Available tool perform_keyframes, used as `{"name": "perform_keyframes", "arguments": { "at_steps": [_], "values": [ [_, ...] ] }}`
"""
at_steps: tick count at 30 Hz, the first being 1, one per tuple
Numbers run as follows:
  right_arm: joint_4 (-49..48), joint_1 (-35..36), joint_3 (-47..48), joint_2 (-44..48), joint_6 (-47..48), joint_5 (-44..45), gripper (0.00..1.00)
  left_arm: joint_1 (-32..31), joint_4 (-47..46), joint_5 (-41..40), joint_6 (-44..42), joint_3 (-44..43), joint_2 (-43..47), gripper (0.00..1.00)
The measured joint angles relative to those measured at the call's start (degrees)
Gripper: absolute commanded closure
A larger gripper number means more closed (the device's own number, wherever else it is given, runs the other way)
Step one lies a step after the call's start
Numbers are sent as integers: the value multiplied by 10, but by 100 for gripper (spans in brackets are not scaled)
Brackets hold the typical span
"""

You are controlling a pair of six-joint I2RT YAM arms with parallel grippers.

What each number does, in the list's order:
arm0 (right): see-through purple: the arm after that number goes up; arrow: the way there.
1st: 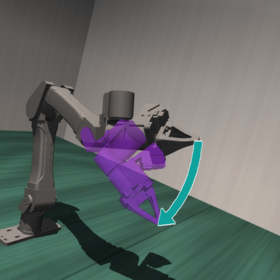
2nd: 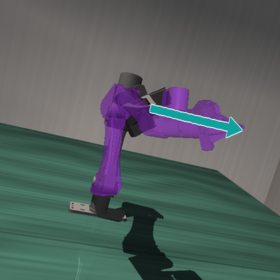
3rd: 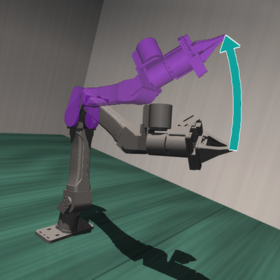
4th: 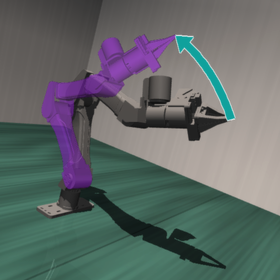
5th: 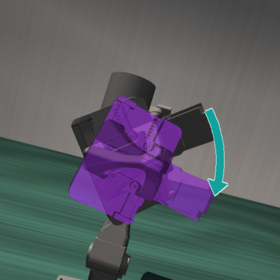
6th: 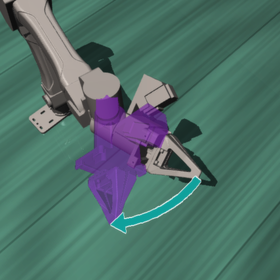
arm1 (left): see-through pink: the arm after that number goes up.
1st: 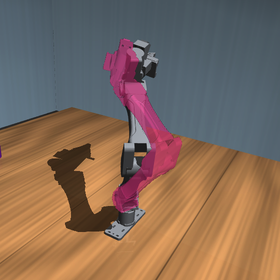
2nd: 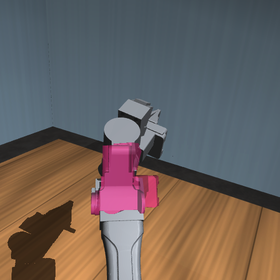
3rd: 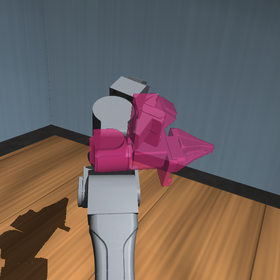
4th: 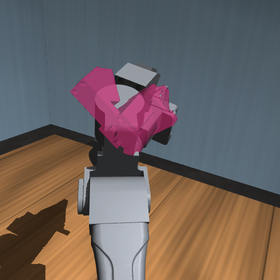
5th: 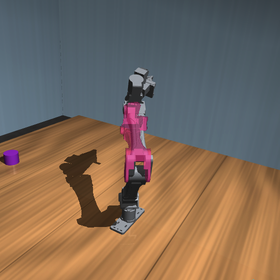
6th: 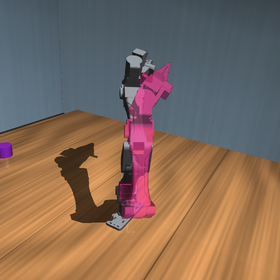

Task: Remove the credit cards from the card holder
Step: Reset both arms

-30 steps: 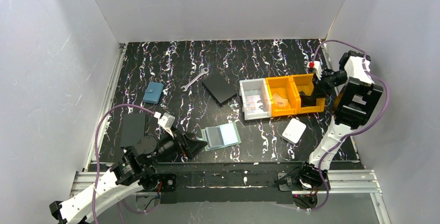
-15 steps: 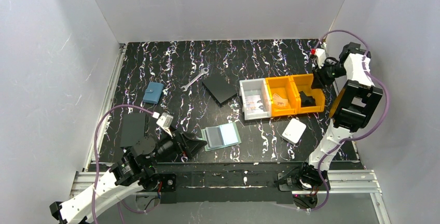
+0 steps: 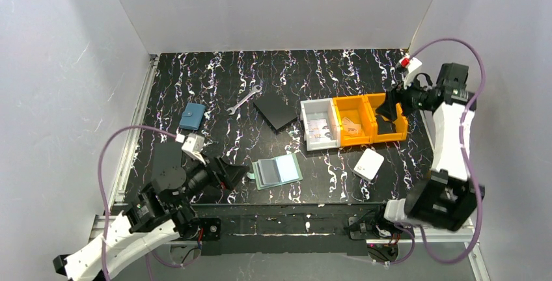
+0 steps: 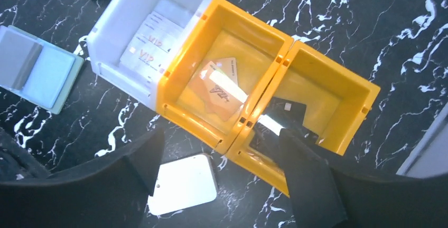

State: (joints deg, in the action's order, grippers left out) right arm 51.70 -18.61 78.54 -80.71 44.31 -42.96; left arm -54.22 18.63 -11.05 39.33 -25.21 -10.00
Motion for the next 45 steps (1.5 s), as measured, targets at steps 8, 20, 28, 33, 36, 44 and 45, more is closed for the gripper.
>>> {"name": "perform_keyframes", "arguments": {
  "at_steps": [8, 20, 28, 33, 36, 44, 45],
  "values": [
    [-159, 0, -115, 144, -176, -35, 2, 41, 53, -1, -87, -176, -191, 2],
    [-232, 0, -170, 161, -323, -49, 2, 434, 23, 262, -117, -167, -305, 2],
    [-231, 0, -176, 200, -359, -29, 2, 441, 59, 329, -87, -176, -336, 2],
    [-233, 0, -176, 209, -401, 4, 2, 443, 116, 328, -48, -205, -358, 2],
    [-237, 0, -172, 214, -433, 18, 2, 443, 153, 316, -25, -235, -356, 2],
    [-209, 0, -61, 158, -462, 17, 2, 443, 229, 255, 19, -343, -334, 2],
    [-199, 0, -44, 154, -470, 23, 2, 443, 242, 250, 15, -376, -339, 2]
  ]
}}
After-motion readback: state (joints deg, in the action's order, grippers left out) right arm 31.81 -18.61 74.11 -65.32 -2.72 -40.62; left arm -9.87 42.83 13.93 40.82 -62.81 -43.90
